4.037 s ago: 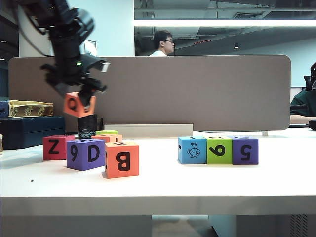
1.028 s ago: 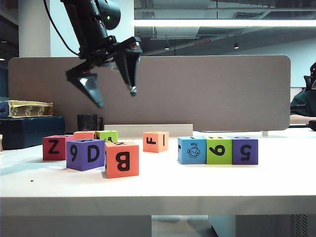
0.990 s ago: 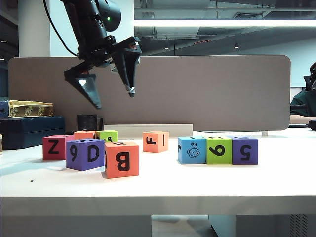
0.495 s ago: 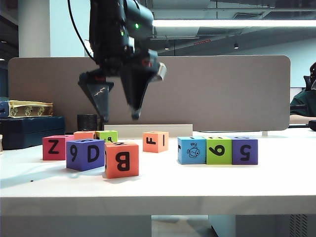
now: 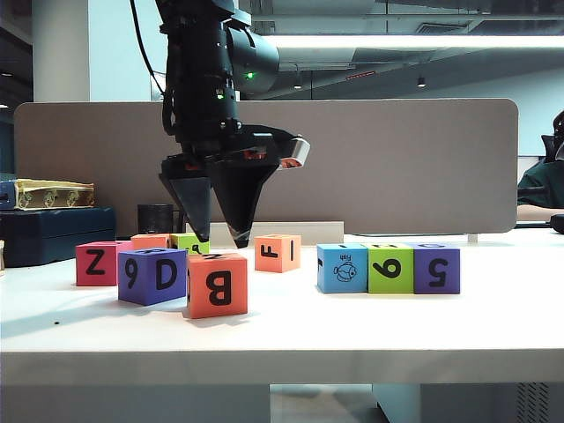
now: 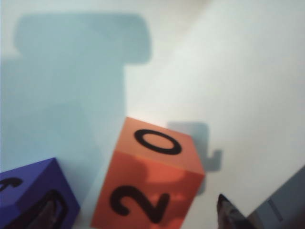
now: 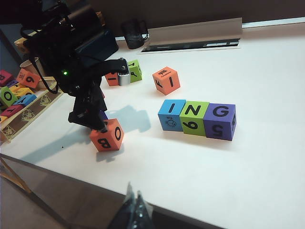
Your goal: Select the appropriate blocks from the scattered letter blocks on the table and arrange them in a row to spell out "TURING".
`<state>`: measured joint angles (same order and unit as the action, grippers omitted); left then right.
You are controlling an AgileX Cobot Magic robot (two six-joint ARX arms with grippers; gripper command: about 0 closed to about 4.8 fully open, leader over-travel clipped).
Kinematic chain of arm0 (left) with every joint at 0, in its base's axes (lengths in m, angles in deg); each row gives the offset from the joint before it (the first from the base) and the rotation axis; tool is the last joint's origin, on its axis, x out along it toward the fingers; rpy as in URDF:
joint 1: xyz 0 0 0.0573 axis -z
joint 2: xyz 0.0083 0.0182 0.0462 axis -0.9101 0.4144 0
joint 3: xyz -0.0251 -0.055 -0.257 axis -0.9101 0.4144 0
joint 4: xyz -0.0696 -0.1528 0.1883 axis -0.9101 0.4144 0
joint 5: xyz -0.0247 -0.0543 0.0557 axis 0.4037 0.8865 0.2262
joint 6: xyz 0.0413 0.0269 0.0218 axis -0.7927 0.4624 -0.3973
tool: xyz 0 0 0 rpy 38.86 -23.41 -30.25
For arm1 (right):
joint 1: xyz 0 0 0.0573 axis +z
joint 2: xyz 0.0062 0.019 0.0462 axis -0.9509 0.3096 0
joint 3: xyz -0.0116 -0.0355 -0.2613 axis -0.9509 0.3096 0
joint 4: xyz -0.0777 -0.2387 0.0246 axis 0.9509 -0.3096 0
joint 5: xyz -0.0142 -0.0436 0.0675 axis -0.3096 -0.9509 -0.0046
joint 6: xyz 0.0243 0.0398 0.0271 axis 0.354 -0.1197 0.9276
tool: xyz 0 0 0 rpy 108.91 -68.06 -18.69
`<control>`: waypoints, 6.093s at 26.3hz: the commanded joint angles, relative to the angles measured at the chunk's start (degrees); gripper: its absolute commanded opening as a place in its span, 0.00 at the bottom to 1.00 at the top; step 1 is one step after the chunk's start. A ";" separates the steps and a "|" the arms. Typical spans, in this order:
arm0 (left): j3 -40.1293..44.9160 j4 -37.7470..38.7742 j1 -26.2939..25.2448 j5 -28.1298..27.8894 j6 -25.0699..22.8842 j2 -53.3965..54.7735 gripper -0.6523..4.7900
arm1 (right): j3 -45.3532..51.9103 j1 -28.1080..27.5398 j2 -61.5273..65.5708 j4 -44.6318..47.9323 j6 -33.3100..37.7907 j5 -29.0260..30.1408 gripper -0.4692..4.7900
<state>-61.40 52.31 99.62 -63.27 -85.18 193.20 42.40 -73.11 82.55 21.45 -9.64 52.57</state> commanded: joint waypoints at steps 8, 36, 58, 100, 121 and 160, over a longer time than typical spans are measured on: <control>0.07 1.92 0.24 2.51 -3.32 2.29 0.90 | -0.17 -0.02 -0.61 0.66 0.00 0.13 0.09; -16.85 -4.83 -6.62 -15.50 2.67 3.72 0.50 | -0.17 -0.02 -0.59 0.72 0.00 -0.74 0.09; -18.43 -13.79 -28.50 -13.57 18.78 5.16 0.91 | -0.17 -0.02 -0.59 0.72 0.00 -0.77 0.09; -2.05 -0.98 -16.06 9.90 20.39 5.16 0.66 | -0.17 0.09 -0.59 -3.54 0.00 4.02 0.09; -2.14 -16.50 -3.19 3.23 44.15 5.16 0.56 | -0.17 0.09 -0.59 -3.58 0.00 4.04 0.09; -16.94 -8.04 -4.50 -16.46 32.22 3.34 0.75 | -0.17 0.09 -0.59 -3.61 0.00 4.04 0.09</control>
<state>-77.24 43.43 96.52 -76.54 -51.09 196.78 42.40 -73.07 82.55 17.37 -9.64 56.49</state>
